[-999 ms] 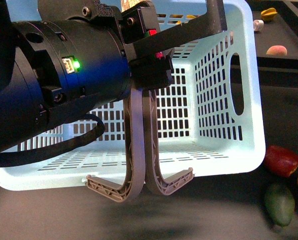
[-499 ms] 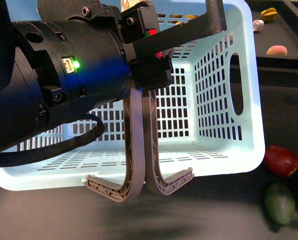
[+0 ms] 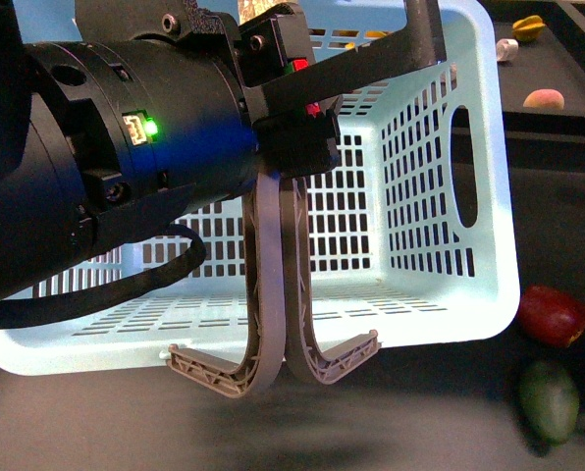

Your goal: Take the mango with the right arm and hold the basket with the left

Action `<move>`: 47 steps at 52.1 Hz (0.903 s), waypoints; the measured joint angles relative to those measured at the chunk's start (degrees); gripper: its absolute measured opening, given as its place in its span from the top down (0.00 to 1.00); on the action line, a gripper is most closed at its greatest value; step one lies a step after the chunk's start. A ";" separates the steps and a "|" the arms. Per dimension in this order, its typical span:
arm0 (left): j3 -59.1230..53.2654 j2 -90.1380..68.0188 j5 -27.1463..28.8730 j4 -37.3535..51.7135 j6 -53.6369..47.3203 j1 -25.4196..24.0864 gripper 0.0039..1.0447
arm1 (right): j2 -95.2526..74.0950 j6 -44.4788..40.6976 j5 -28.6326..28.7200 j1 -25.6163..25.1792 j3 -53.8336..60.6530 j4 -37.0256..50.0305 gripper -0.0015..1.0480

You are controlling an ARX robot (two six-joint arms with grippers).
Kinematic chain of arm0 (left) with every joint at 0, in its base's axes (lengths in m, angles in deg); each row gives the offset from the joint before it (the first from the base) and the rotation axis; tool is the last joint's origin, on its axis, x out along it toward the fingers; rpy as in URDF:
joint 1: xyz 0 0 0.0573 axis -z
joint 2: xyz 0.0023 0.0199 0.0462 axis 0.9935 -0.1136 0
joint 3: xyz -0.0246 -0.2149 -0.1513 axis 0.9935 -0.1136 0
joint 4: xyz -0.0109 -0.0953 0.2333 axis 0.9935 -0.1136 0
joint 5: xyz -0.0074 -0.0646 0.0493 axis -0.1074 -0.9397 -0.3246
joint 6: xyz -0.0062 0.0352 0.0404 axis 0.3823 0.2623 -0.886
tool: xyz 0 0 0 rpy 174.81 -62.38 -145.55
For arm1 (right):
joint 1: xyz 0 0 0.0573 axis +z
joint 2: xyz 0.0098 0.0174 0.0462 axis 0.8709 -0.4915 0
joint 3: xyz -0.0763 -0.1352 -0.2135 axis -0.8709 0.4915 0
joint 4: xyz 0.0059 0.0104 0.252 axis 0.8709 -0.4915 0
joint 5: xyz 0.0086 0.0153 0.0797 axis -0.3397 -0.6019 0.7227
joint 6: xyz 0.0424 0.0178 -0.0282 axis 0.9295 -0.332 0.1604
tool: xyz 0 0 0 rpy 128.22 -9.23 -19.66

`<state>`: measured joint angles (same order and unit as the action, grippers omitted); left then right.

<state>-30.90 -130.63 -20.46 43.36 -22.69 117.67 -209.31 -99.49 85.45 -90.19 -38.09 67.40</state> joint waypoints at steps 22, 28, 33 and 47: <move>0.00 0.00 -0.02 0.00 0.00 0.00 0.95 | 18.62 6.19 12.85 1.16 13.44 -0.15 0.47; 0.00 0.00 -0.02 0.00 0.00 0.00 0.95 | 28.72 9.97 17.55 3.34 16.33 -2.47 0.47; 0.00 0.00 -0.02 0.00 0.00 0.00 0.95 | 37.62 13.20 21.07 5.97 18.38 -4.55 0.47; 0.00 0.00 -0.02 0.00 0.00 0.00 0.95 | 59.14 19.93 25.33 16.04 21.84 -8.24 0.47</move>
<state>-30.90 -130.63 -20.48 43.36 -22.69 117.67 -150.17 -79.55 110.78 -74.15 -16.25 59.16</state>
